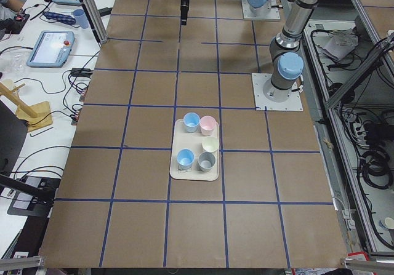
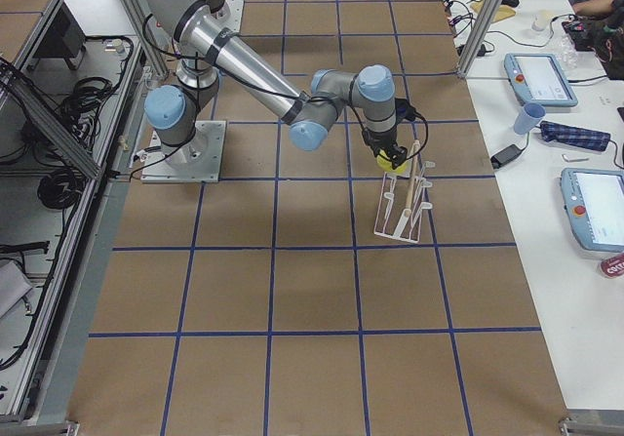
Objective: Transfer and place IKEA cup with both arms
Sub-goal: 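Close the right gripper on the yellow cup's base in the rack, then lift the yellow cup out of the rack with the right gripper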
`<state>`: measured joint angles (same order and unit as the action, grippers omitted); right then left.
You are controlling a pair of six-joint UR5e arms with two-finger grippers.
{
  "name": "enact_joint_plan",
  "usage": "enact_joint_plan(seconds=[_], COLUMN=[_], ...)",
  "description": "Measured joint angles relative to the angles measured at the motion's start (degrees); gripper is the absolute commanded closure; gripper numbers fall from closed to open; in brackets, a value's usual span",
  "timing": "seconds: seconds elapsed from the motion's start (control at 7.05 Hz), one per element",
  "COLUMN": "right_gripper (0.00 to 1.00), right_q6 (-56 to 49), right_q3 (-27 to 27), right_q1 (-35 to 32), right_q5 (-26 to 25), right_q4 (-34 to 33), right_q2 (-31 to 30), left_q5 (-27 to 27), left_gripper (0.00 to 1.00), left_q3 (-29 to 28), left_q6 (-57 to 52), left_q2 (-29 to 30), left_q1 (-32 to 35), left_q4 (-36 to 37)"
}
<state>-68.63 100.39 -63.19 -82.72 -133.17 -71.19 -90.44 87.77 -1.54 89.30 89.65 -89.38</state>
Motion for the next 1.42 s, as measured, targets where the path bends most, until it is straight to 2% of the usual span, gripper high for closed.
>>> enact_joint_plan(seconds=[0.14, 0.28, 0.85, 1.42], right_gripper=[0.87, 0.89, 0.9, 0.9], right_q6=[-0.08, -0.14, -0.17, -0.11], right_q3=[-0.09, -0.44, -2.58, -2.77], right_q1=[0.0, 0.0, -0.13, -0.17], right_q5=[-0.04, -0.14, -0.9, -3.4], right_q4=[-0.04, -0.05, 1.49, 9.71], right_q2=[-0.07, -0.12, -1.08, -6.4], left_q5=[0.0, 0.0, 0.0, 0.08], left_gripper=[0.0, 0.0, 0.0, 0.0], left_q3=[-0.02, -0.04, -0.05, -0.04], left_q6=[0.0, 0.03, 0.0, -0.02], left_q2=[0.0, -0.01, -0.03, -0.06], left_q1=[0.0, 0.0, 0.0, 0.0], left_q4=[0.0, 0.0, 0.0, 0.0])
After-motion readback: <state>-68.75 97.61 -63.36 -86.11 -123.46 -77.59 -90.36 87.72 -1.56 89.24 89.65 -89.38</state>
